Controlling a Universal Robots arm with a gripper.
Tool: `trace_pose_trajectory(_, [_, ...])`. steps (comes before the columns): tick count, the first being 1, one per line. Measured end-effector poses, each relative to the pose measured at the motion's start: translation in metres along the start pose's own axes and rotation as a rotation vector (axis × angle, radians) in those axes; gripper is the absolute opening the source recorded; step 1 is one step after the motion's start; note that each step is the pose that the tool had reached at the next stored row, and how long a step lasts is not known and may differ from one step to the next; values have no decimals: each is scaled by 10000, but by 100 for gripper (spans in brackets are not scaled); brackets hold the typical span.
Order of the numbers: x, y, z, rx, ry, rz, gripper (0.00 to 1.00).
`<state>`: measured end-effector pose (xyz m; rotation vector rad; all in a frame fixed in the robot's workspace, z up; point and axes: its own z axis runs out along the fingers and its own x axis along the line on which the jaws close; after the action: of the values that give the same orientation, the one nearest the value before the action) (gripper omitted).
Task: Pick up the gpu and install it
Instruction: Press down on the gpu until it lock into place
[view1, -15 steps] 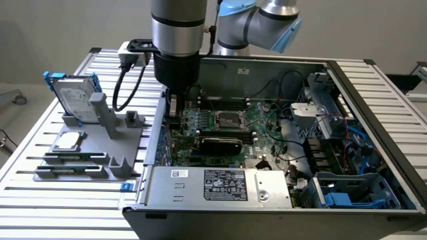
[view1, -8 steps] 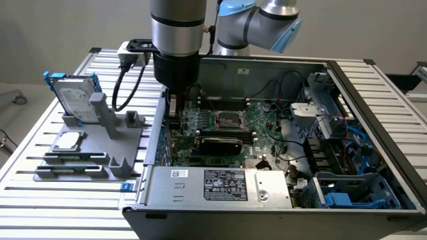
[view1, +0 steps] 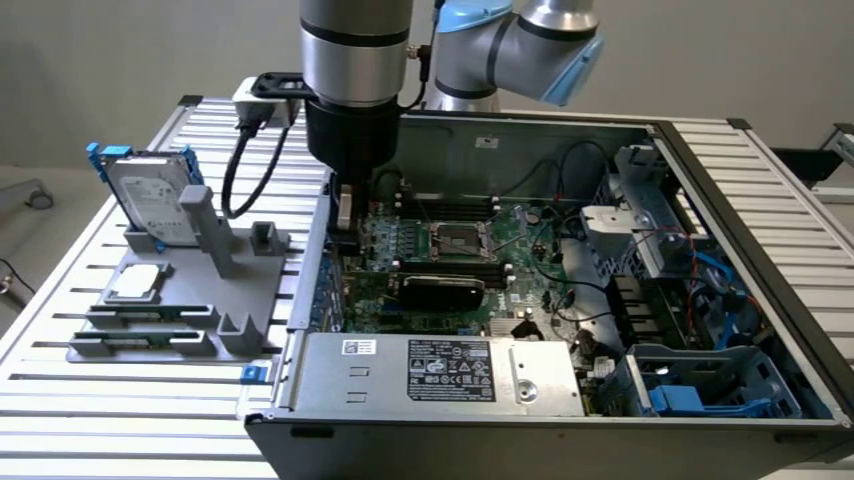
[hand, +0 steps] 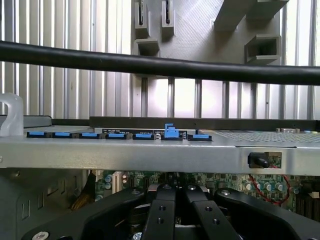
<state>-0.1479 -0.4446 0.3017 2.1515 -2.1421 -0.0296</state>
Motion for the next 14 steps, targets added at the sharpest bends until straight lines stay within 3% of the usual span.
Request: trace_pose_trajectory(14, [0,9,-3,-10,-12,150,11])
